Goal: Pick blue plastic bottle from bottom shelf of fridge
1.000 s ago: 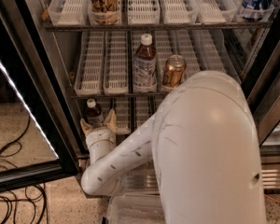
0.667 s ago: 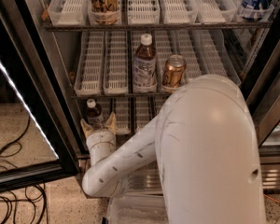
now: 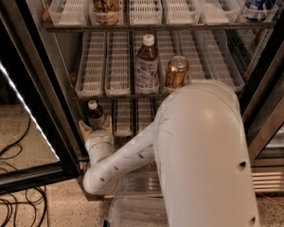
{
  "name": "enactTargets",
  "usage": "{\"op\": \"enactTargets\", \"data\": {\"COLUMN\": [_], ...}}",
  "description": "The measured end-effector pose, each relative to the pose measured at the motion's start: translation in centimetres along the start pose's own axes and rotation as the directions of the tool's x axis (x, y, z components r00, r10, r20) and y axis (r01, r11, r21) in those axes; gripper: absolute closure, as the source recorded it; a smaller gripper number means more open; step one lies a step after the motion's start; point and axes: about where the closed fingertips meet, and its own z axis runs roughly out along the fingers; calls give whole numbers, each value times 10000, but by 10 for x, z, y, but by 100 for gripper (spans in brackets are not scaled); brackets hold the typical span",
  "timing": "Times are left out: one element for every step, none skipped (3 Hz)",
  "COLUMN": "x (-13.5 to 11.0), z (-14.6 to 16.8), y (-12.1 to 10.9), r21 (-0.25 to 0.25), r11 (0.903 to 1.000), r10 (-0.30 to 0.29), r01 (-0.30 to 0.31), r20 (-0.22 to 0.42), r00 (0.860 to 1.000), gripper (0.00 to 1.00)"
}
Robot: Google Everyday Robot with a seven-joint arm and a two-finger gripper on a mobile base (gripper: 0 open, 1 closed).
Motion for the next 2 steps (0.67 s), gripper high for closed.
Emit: {"op": "enactTargets", "data": {"x": [1, -2], "z": [21, 42], "y": [13, 16], "r21": [-467, -339], "r11": [9989, 9983], "r10": [-6, -462], "r01": [12, 472], "r20": [133, 302], "r00": [9999, 9985], "gripper": [29, 38]}}
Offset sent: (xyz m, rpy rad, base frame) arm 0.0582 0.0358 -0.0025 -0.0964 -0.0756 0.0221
